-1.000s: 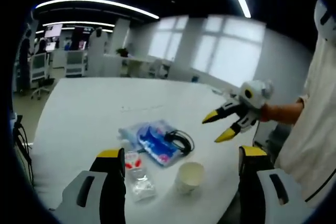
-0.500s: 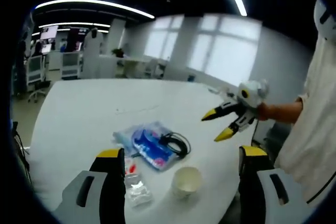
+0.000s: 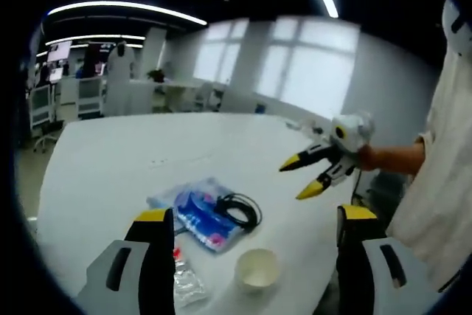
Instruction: Arrange the tabletop items into an orderly group along one side of the table until the central work area is clear of visible clutter.
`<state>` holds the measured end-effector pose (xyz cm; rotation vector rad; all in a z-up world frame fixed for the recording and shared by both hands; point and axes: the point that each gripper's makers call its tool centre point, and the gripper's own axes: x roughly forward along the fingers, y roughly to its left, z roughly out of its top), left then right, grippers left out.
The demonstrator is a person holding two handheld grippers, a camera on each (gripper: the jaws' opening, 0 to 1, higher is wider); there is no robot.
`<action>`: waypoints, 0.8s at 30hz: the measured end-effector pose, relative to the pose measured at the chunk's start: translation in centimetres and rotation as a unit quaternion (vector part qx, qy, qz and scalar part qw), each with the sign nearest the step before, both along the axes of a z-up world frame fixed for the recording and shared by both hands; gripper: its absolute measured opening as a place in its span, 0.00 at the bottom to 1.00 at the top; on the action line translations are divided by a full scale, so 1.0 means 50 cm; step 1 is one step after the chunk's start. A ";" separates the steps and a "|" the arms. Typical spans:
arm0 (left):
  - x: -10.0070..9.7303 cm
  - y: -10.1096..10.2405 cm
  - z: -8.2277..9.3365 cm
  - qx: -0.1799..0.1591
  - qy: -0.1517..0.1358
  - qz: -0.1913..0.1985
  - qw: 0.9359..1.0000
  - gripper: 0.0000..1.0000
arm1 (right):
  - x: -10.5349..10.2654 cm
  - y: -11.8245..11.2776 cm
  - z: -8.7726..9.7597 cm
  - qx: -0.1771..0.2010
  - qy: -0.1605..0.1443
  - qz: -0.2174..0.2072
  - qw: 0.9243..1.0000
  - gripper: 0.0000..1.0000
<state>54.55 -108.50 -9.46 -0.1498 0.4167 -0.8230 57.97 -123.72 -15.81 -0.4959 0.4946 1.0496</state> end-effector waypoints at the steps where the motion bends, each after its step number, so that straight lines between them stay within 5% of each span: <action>1: 0.003 -0.009 0.000 0.000 -0.001 -0.004 1.000 0.89 | 0.001 -0.001 -0.001 0.000 -0.001 0.000 1.000 0.43; 12: 0.030 -0.064 -0.008 -0.001 0.000 -0.028 1.000 0.88 | 0.039 -0.028 -0.028 0.019 0.020 -0.050 0.998 0.41; 24: 0.062 -0.104 -0.029 0.001 0.006 -0.040 0.999 0.87 | 0.108 -0.038 -0.066 0.056 0.049 -0.137 0.988 0.39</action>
